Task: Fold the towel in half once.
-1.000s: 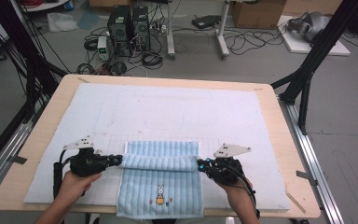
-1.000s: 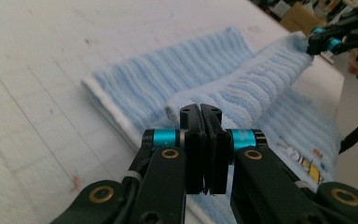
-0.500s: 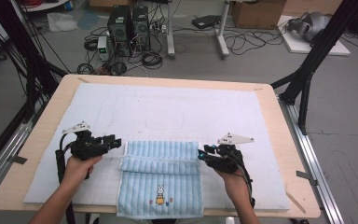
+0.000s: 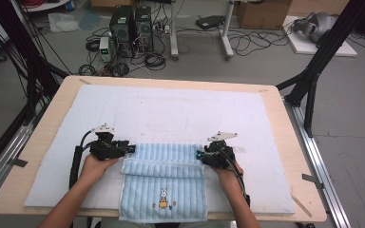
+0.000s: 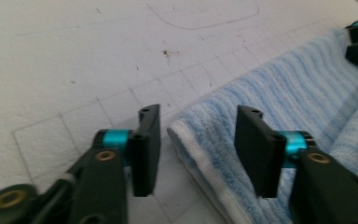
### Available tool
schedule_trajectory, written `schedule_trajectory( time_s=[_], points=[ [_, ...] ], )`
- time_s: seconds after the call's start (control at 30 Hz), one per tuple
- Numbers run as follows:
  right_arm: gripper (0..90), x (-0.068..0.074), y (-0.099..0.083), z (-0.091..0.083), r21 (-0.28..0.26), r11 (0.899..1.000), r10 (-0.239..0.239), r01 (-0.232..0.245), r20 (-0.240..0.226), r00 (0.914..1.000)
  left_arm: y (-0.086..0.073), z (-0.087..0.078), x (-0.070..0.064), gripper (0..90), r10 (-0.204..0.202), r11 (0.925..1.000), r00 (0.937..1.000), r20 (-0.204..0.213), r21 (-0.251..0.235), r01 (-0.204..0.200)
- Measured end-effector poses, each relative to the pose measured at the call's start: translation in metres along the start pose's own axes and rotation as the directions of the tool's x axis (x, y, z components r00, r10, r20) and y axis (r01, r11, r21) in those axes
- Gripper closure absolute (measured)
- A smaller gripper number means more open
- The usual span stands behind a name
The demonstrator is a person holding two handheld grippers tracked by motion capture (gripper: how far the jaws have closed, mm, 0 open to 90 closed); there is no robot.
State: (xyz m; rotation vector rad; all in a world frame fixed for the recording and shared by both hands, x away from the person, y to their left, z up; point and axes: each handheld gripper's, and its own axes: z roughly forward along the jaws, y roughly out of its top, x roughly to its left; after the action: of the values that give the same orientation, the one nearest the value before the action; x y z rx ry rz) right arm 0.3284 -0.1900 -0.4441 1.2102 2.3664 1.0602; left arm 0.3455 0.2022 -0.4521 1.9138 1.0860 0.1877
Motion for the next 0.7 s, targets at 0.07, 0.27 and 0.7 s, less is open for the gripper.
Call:
schedule_trajectory(
  time_s=[0.07,0.27,0.7],
  points=[
    [83.5,0.004,0.001,0.000,0.007,1.000,-0.027,0.027,-0.007,0.9996,0.000,0.001,-0.001,84.6,0.019,0.9998,0.9998,-0.002,0.009,-0.019],
    [86.2,0.004,0.002,-0.005,-0.014,0.999,-0.037,0.037,0.021,0.9991,0.006,-0.007,0.000,86.5,-0.048,0.9971,0.9986,0.023,-0.058,0.049],
    [87.3,-0.018,0.013,-0.004,-0.097,0.993,0.067,-0.064,0.029,0.9973,0.016,0.010,0.016,86.3,-0.218,0.9637,0.9744,0.057,-0.146,0.224]
  ],
)
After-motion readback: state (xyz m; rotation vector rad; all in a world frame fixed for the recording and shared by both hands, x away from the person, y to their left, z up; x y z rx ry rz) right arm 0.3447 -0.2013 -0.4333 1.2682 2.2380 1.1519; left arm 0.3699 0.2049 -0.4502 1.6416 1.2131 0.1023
